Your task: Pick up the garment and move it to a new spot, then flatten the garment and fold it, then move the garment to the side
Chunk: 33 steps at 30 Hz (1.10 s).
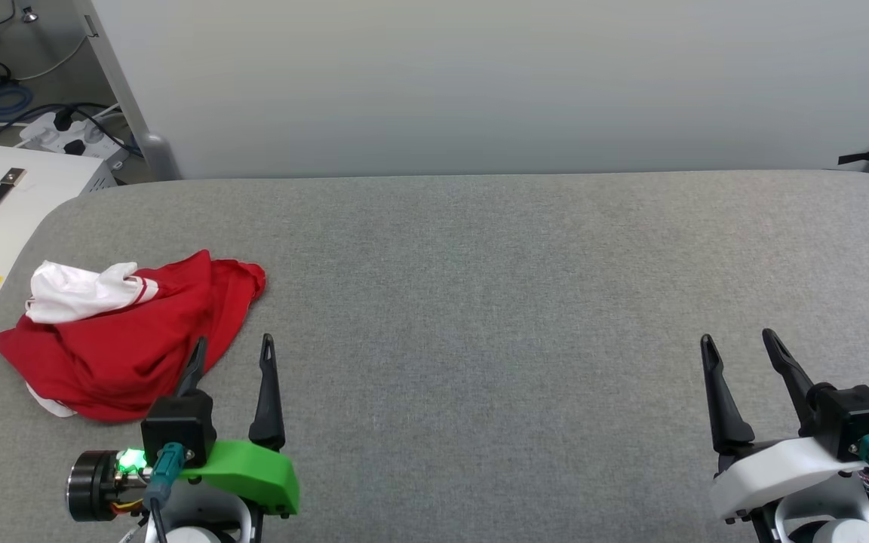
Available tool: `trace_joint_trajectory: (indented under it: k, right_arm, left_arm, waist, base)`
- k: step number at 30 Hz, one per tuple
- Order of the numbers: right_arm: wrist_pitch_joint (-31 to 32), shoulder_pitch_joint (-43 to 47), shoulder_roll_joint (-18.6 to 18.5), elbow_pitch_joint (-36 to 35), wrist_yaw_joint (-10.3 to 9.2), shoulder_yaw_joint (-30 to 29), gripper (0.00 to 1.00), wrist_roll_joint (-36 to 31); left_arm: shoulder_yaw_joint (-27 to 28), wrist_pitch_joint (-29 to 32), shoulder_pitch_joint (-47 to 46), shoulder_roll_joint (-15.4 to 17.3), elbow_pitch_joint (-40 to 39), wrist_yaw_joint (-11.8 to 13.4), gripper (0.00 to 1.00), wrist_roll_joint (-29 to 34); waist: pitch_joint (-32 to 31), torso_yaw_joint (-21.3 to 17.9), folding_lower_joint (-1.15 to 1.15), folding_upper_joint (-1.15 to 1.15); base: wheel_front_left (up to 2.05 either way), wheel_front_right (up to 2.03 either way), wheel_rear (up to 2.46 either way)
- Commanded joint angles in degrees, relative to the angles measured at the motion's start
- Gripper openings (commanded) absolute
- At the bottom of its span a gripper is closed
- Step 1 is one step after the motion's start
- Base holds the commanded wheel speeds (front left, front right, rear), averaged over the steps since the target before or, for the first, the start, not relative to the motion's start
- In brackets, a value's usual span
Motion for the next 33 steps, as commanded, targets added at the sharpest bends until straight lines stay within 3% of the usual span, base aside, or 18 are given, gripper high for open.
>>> trace_joint_trajectory:
  k: [1,33]
  right_arm:
    - [-0.7,0.5,0.0,-0.6,-0.01,-0.1,1.00,0.5]
    - [-4.7,2.7,-0.1,-2.4,-0.02,-0.1,1.00,3.8]
  left_arm:
    - [0.0,-0.6,0.8,-0.1,-0.3,0.5,1.00,-0.2]
    - [-1.3,-4.6,2.2,-0.2,-0.9,1.2,1.00,-1.7]
  waist:
    - [0.0,0.0,0.00,0.00]
    - [-0.6,0.2,0.00,0.00]
  base:
    - [0.00,0.00,0.00]
    - [0.00,0.00,0.00]
